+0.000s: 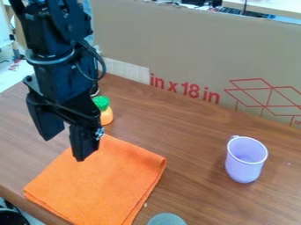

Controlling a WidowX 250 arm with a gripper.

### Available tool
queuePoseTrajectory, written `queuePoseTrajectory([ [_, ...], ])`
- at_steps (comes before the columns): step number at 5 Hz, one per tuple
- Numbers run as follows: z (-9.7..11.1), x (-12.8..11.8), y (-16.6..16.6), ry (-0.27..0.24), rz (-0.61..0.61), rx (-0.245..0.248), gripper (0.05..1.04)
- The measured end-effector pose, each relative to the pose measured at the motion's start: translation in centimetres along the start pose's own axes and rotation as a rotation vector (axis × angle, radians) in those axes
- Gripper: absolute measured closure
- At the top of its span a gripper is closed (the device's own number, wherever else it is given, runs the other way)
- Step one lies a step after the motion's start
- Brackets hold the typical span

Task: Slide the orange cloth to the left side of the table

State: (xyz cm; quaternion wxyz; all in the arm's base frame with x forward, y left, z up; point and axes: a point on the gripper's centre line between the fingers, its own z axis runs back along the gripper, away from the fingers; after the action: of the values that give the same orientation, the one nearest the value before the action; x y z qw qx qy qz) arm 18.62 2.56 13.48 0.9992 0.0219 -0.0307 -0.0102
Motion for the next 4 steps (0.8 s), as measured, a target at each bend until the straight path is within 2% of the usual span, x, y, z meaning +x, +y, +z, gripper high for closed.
queuePoseTrajectory([
  [1, -0.4, -0.1, -0.1, 0.013, -0.004, -0.005, 0.083],
  [2, -1.8, 0.9, 0.4, 0.001, -0.012, -0.052, 0.083],
  [3, -3.6, 1.7, 0.8, 0.010, -0.003, -0.053, 0.083],
  [4, -5.6, 2.5, 0.9, 0.015, 0.042, -0.090, 0.083],
])
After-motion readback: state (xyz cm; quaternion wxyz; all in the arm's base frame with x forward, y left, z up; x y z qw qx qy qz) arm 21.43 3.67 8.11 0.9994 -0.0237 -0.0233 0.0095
